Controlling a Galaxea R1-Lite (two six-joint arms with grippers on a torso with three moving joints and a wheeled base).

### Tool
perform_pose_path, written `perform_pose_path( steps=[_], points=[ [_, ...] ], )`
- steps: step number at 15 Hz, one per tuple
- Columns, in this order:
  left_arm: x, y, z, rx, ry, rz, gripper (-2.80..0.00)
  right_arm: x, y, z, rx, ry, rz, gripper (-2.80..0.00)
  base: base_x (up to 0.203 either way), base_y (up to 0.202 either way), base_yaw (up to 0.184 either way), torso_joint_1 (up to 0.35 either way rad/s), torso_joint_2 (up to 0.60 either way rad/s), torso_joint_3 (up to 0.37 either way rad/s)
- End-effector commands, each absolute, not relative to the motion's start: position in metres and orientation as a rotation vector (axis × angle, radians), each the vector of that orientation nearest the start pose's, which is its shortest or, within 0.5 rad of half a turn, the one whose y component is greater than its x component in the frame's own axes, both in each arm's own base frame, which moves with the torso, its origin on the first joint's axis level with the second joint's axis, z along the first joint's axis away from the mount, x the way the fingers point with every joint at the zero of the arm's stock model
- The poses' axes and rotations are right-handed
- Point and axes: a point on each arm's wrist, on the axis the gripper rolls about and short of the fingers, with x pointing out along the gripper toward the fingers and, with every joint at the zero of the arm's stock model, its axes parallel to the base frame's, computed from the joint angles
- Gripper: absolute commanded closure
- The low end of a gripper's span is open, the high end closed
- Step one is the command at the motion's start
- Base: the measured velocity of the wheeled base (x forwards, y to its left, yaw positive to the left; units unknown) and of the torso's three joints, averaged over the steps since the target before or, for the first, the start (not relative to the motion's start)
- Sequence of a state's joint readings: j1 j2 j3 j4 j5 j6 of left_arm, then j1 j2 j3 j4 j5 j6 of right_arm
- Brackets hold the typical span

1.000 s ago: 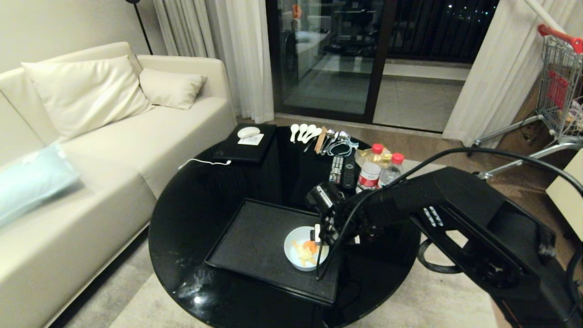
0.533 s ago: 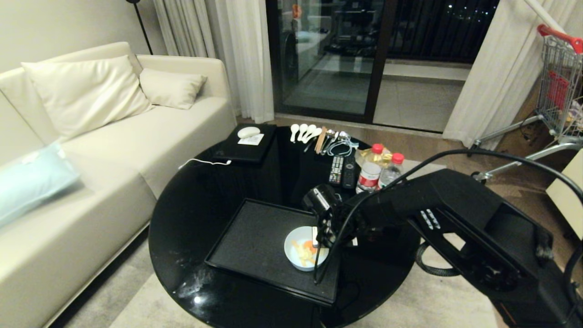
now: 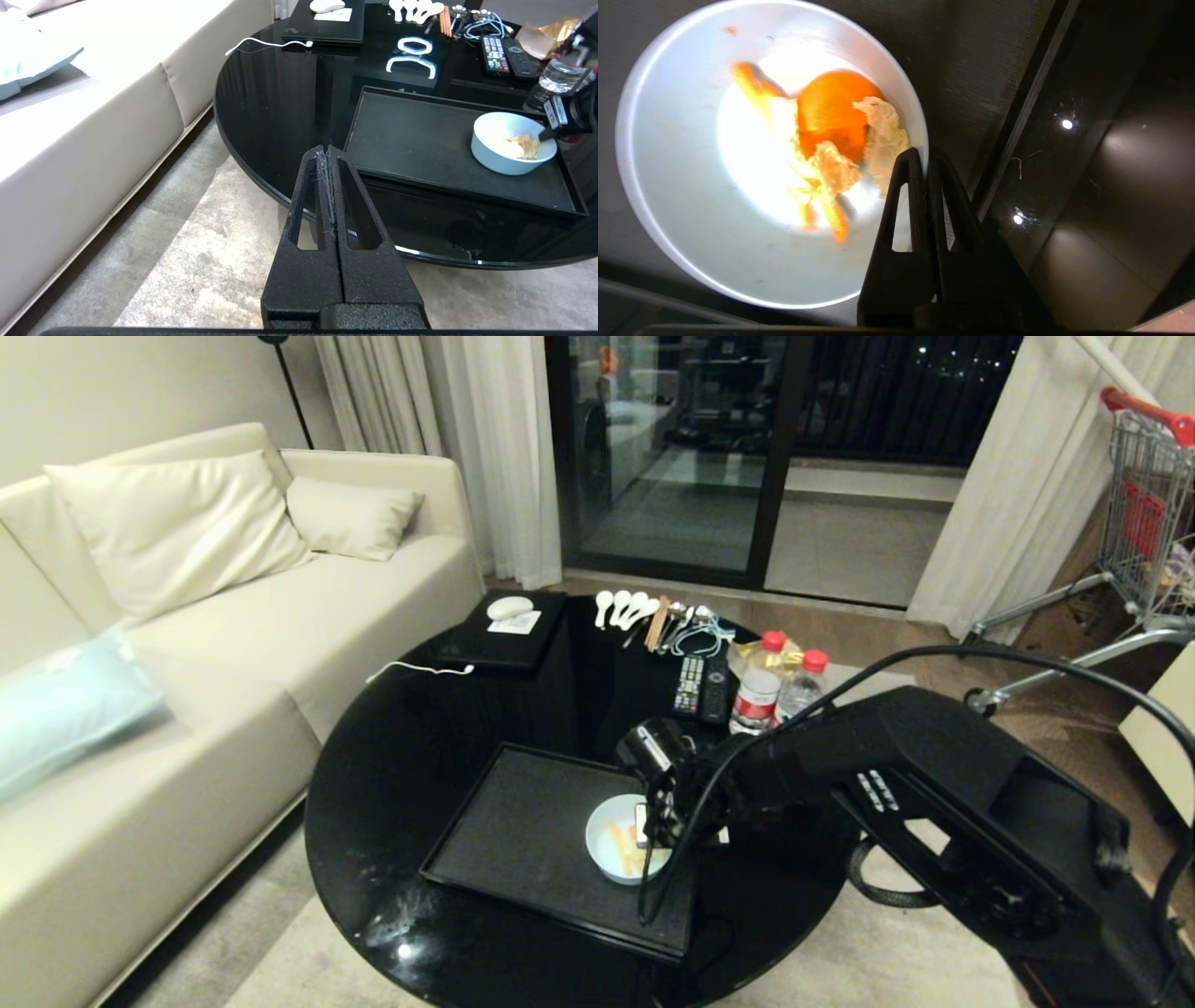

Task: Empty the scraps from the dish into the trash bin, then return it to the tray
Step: Pick up the bowl with leftover food

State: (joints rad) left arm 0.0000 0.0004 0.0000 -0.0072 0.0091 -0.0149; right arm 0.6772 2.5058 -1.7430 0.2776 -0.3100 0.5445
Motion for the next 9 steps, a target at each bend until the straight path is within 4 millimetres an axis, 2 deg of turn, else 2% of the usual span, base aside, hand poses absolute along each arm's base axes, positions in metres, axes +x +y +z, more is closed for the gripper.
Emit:
perform_pose_path(
  steps=[1,5,9],
  points=[
    [-0.023,0.000,0.076,-0.016,-0.008,0.009,0.00,0.369,0.292,0.020,-0.001,0.973,0.073,0.00,0.000,0.000,0.000,0.000,0.00,0.000],
    [-0.023,0.000,0.076,-0.016,-0.008,0.009,0.00,0.370,0.292,0.023,0.001,0.972,0.072,0.00,0.000,0.000,0.000,0.000,0.00,0.000],
    [-0.023,0.000,0.076,-0.015,-0.008,0.009,0.00,0.368,0.291,0.034,0.017,0.957,0.077,0.00,0.000,0.000,0.000,0.000,0.00,0.000]
  ],
)
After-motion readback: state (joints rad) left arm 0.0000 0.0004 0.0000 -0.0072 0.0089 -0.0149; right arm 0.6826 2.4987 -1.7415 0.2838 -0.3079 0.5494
